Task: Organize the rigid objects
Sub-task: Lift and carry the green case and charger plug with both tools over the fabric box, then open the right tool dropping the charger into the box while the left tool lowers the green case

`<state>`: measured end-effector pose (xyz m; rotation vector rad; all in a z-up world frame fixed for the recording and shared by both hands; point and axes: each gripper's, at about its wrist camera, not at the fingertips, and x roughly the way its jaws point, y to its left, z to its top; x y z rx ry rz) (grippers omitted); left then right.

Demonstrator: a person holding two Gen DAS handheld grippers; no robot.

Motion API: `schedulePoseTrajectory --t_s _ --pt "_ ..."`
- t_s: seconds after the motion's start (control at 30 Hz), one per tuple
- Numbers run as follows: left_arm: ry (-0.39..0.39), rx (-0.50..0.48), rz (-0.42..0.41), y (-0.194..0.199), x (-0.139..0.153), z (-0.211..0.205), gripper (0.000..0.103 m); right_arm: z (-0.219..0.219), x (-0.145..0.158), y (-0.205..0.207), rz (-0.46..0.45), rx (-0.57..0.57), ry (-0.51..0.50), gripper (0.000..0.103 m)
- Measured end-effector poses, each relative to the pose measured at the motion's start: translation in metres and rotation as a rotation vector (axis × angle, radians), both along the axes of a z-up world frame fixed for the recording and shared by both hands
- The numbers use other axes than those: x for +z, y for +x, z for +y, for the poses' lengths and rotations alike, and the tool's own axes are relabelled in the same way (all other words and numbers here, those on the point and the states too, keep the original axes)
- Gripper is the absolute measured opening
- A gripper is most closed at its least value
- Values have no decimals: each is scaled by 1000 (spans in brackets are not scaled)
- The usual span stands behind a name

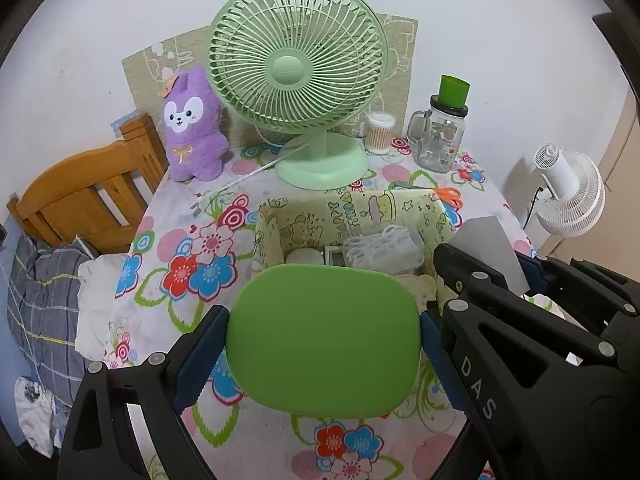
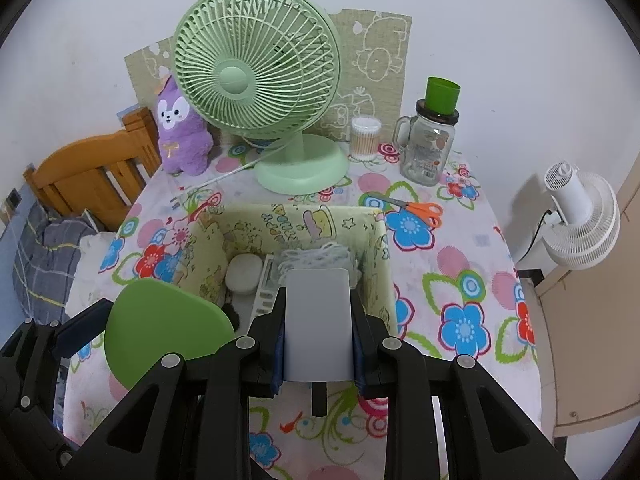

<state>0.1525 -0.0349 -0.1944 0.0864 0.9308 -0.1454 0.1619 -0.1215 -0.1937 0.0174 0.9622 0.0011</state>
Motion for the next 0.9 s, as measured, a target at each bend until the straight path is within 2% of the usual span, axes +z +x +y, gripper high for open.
schedulePoseTrajectory --t_s 0.17,0.57,0.8,0.83,0.9 --pt "8 8 4 13 -4 2 95 3 -7 15 12 11 7 29" --pt "38 24 67 38 -33 9 95 11 -45 42 93 21 60 29" --pt "53 45 88 48 -42 10 95 12 -54 53 107 43 76 30" --pt "53 47 86 49 -42 10 95 12 -54 54 106 45 76 31" --pt "49 47 88 51 -41 8 95 11 -53 56 100 44 70 45"
